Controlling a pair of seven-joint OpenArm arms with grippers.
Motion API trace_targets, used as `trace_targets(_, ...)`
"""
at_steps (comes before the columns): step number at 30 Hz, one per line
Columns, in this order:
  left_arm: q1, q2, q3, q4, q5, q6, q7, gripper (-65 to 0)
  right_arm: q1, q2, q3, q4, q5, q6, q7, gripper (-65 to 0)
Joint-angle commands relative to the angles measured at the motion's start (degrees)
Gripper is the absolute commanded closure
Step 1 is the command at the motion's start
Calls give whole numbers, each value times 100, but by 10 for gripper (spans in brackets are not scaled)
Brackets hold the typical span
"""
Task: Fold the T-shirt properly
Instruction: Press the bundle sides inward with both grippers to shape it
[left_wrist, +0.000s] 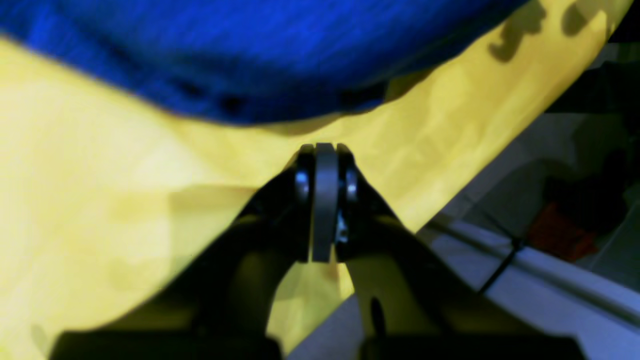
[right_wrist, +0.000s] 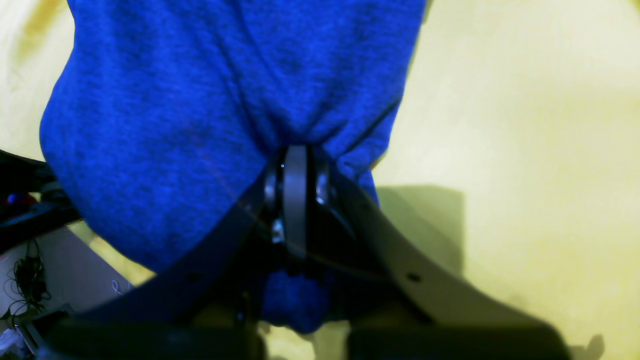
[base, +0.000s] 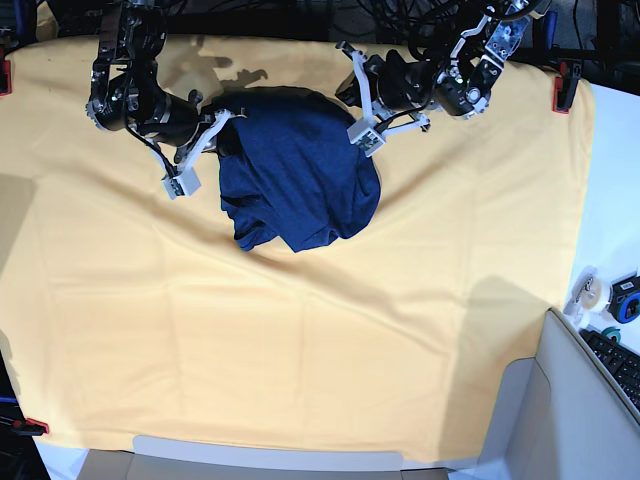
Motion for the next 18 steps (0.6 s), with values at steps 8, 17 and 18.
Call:
trace_targets(8,463,-304,-1448,1120,340,103,204,0,28,156,27,1065,90,7,21,-2)
trace_targets(17,463,-76,-1739,1208,314,77,-394,0,124,-2,827,1311,556,25,48,-2)
trace_targets(18,463,3,-1730,1208,314,77,-544,0,168,-11,1003,1303,767,34,56,-2)
